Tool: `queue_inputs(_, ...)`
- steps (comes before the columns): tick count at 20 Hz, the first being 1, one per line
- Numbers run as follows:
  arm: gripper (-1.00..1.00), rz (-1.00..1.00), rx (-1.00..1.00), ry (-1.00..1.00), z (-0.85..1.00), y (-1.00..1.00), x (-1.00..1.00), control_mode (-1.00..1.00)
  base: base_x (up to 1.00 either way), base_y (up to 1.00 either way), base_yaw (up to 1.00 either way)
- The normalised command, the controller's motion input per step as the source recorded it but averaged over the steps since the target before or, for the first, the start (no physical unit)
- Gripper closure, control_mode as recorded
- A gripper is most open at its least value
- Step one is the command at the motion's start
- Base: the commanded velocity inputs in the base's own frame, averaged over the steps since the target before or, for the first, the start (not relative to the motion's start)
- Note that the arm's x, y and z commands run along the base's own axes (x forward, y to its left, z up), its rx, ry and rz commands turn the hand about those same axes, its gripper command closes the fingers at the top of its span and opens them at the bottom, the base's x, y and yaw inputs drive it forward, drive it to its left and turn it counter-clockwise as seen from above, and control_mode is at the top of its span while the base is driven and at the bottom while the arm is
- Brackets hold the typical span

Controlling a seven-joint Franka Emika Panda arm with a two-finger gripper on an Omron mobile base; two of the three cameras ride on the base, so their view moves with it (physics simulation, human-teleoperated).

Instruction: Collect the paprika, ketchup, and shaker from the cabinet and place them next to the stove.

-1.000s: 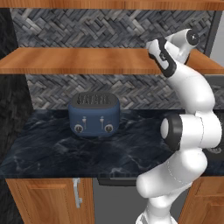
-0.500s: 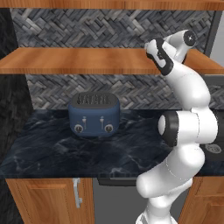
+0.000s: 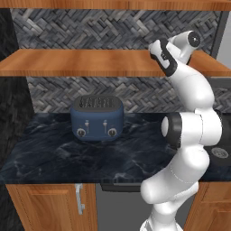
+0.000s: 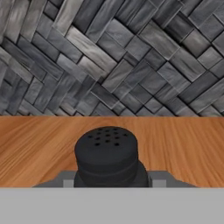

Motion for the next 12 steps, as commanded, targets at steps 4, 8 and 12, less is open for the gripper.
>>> queue_inputs(4, 1.00, 0.00, 0.00, 0.00, 0.00, 0.00, 0.00, -1.00, 0.00, 0.00, 0.00)
queue_inputs(8, 1.00, 0.00, 0.00, -0.03, 0.00, 0.00, -0.05, -1.00, 0.00, 0.00, 0.00)
queue_inputs(12, 1.00, -0.01, 0.00, -0.10, 0.00, 0.00, -0.33, -1.00, 0.00, 0.00, 0.00)
